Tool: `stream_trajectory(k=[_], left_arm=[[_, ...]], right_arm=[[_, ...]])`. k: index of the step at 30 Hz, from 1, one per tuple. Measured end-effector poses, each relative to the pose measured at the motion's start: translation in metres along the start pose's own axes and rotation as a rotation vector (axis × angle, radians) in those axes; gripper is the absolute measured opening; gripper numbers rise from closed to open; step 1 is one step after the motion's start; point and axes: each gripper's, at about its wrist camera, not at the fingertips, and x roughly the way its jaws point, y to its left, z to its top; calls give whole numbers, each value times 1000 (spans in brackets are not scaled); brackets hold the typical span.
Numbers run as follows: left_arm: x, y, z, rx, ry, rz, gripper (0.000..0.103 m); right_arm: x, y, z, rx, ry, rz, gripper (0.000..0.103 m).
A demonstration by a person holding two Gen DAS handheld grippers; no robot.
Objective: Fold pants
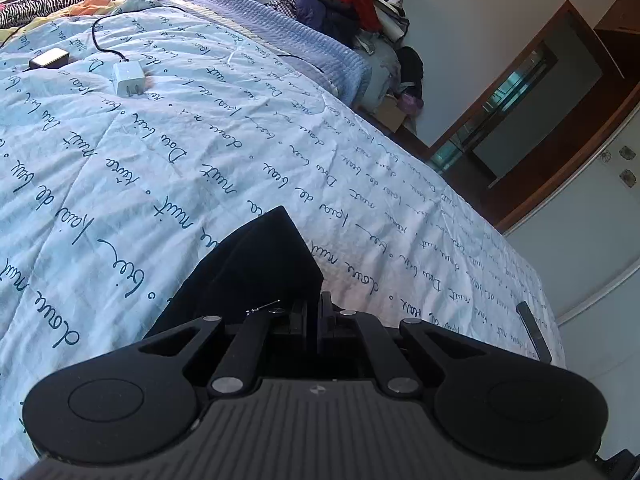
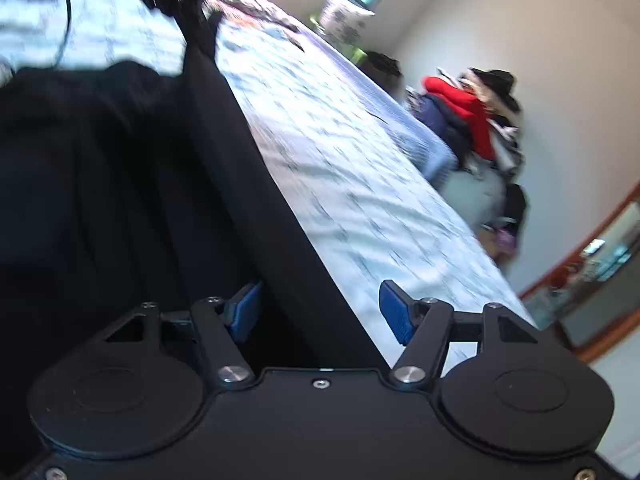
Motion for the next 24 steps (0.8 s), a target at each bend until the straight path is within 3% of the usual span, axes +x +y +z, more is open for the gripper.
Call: stream_trajectory(k=[2,5,12,19,24], left_arm=[[-2,0,-1,-8,0,4,4],[-3,1,-4,-6,-5,22,4],[-34,10,-26,27,-18,55,4],[-81,44,-81,66,22,131,4],[-89,72,-114,32,57,184,4]], right_arm=[[0,3,-10,8,22,-2,56],[8,2,-17,19,80,-38,6],[-53,25,-17,-33,5,-85,4],[-139,97,-25,-120,-25,55,3],[-150,130,-36,-117,-3,142,3]])
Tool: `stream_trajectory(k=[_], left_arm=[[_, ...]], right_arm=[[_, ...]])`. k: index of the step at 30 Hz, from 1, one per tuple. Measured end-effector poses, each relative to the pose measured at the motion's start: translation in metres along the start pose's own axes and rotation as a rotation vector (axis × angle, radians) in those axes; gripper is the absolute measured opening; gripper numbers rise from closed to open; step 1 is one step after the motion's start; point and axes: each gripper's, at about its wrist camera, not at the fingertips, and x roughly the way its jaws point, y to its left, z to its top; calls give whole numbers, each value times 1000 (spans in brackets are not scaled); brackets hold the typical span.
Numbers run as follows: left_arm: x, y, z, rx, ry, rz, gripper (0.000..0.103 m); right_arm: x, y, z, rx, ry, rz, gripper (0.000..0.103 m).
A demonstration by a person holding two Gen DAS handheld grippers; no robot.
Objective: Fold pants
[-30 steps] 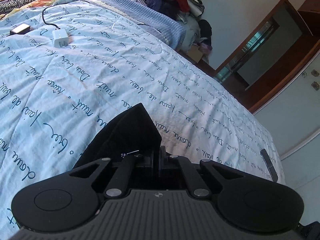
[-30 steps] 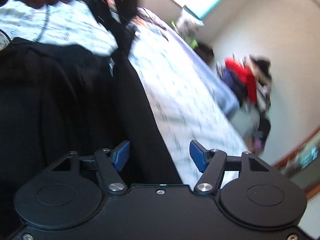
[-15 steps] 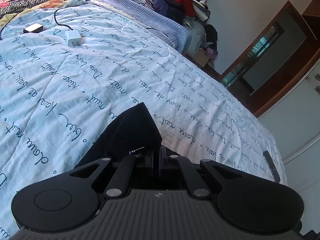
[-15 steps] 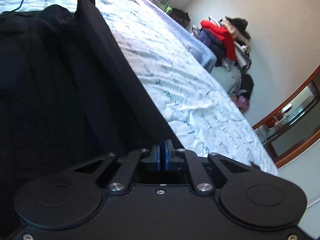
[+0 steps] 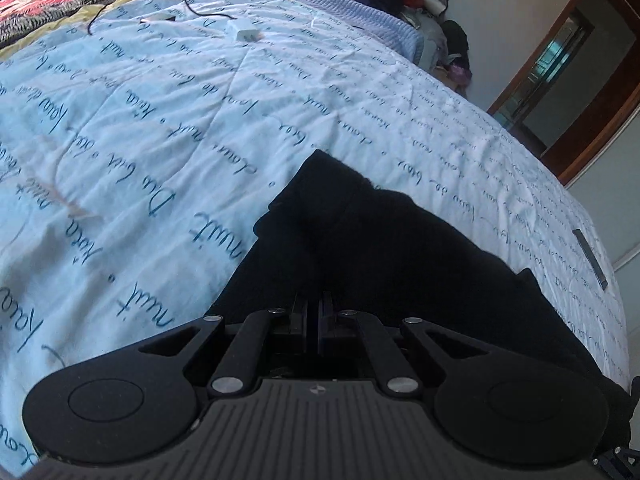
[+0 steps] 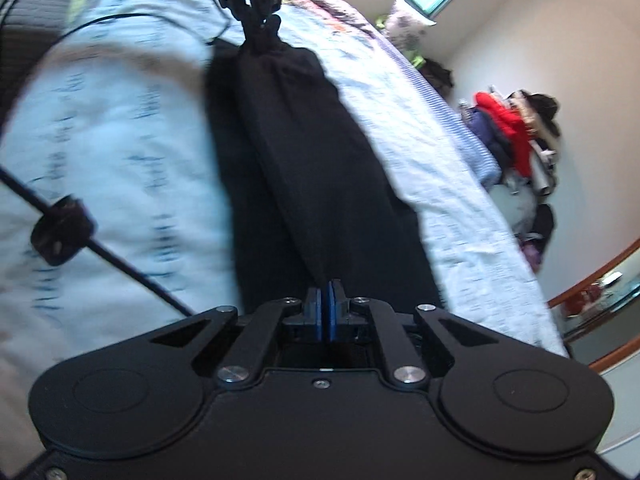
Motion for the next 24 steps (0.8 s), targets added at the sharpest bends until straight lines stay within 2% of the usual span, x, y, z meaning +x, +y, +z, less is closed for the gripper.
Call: stream_trajectory(k=[3,8,11,15,18,20,21,22,24], left_arm=[[-3,8,-7,-20,-5,-1,6],[-5,-4,-15,59,-28,44,6],[-8,-2,-15,53,-32,44,6],[-2,2,-17,42,-19,58,10],[-6,-5,-18,79,-30,91,18],[-16,-8,-19,97,-44,131,35],[-23,-10,-19,119,-61,185,48],[-32,-11,-20,140,-95,240,53],[-53,-15,-21,173,-184,304,54]], right_arm=[[2,1,-3,31,5,5,3],[4,-1,-1,39,14,6,3],[-5,8,0,40,5,-4,4],[3,13,-4,49,17,4,5],[2,19,-6,40,11,-35,5],[-6,17,-9,55,8,-49,5],[-13,15,-11,74,4,-46,5],[-21,12,-15,105,-3,-38,5],[-33,4,-26,193,0,-29,5]])
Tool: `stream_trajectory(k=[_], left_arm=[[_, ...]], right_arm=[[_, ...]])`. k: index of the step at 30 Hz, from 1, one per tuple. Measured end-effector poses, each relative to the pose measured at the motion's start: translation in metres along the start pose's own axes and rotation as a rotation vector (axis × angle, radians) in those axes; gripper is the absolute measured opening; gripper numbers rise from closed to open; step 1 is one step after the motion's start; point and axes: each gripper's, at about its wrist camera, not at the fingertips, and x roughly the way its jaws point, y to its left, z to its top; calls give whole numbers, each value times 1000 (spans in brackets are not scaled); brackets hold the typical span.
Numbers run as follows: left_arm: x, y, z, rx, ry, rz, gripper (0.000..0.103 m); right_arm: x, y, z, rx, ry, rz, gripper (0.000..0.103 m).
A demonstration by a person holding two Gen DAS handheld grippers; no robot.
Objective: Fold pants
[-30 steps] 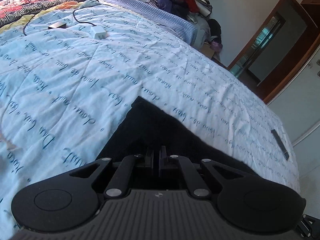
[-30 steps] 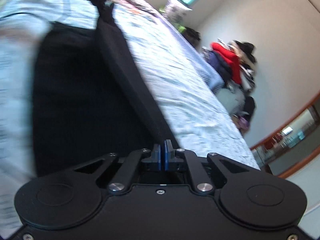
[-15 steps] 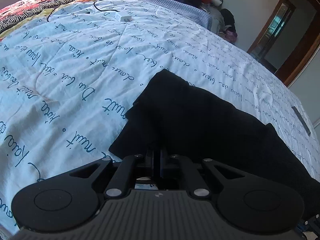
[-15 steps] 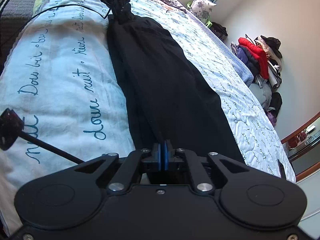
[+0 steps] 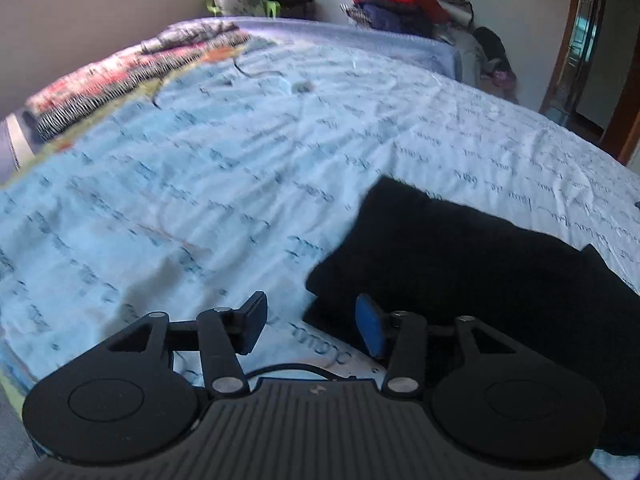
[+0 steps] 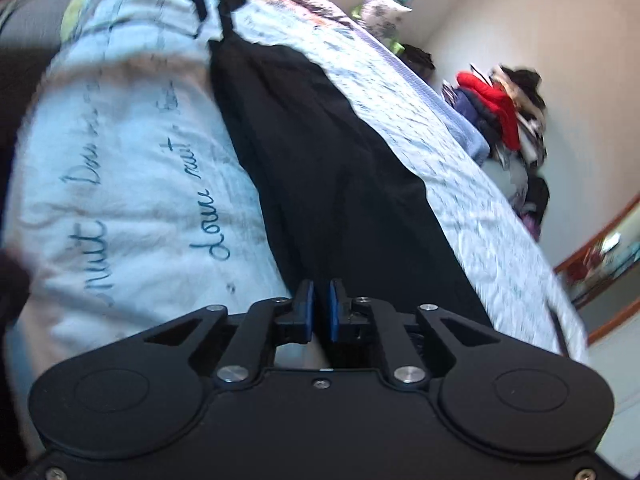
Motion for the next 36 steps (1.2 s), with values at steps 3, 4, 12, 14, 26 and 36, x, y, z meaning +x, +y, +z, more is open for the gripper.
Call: stream_trajectory(k=[3,4,12,14,26,36], left_arm=[[-30,-14,6,63,-75,4,69],[-37,-24,8,87,-78,-29,77],[-67,-140,-28,414,-13,-451,80],[-72,-171,-45,536,-37,-501,81],[-31,-252,-89,647,24,-468,81],[-18,-253,-97,638,43,-432,87]], right_arm=[[-3,-14,-22,136,67,9,5],[-4,-16,-30,165,90,16,5],[-82,-22,-58,241,185,225,10],[-103,-33,-65,292,146,171,20],[-57,-201,-186,1322,-41,-210,59],[48,-316,-139,1459,-149,4,78]])
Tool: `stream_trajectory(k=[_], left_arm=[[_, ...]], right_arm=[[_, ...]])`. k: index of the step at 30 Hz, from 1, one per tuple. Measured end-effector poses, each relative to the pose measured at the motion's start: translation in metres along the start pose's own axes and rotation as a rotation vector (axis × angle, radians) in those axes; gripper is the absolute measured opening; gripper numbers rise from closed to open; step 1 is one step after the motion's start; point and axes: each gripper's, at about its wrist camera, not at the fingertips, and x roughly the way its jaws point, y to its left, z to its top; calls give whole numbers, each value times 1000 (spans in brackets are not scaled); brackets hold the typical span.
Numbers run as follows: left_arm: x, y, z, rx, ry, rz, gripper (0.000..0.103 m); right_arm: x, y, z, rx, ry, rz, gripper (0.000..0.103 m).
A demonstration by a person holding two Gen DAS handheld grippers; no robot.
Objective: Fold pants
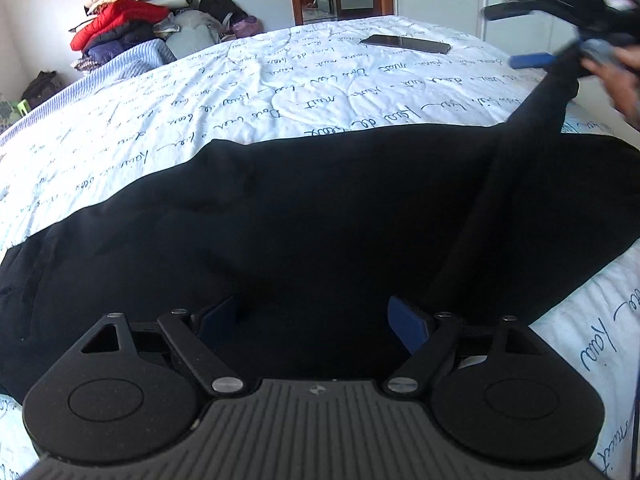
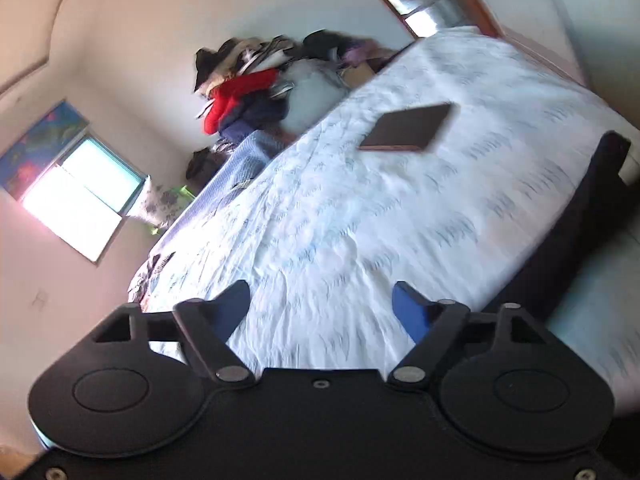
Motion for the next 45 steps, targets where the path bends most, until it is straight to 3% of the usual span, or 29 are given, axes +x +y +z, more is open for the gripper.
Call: stream_trajectory(k=[1,4,8,10,14,19,23,27,31,32,33,35,41,45], left_arm=[[0,2,0,-11,3,-6,87],[1,7,-1,-37,4,-26,89],[1,9,-2,-40,-6,-39,89],[-4,8,-2,-30,-24,-78,88],[-14,-1,0,16,-76,-136,88],[-19,-10,3,54,-106,-190,88],[-17,-13,6,57,-110,-201,88],[-14,-17,9,69,-110,-215,88],[-15,-25,11,109,-127,-244,89],[-15,-28,11,125,-134,-247,89],[-15,-31,11,143,-143,-249,88],[-15,-36,10,182,-171,-245,88],[-12,-54,8,303,-231,-226,78],[-7,-67,7,346,-233,-222,64]], right_arm=[[2,3,3,9,-10,-57,77],[-28,10,-6,-56,-137,-26,75],[-72,1,-22,-159,-238,-222,75],[-88,-20,-26,-92,-242,-255,74],[-92,-70,-26,70,-177,-210,65],[-85,-56,-29,93,-207,-97,61],[-76,-35,-15,19,-283,-237,61],[-60,-52,6,75,-235,-364,61],[-44,-74,15,170,-180,-312,61],[-42,-77,17,184,-173,-300,54],[-41,-79,18,196,-169,-303,31],[-43,-77,19,211,-176,-279,11],[-81,-38,25,157,-285,-168,9],[-118,-13,36,113,-390,-128,9]])
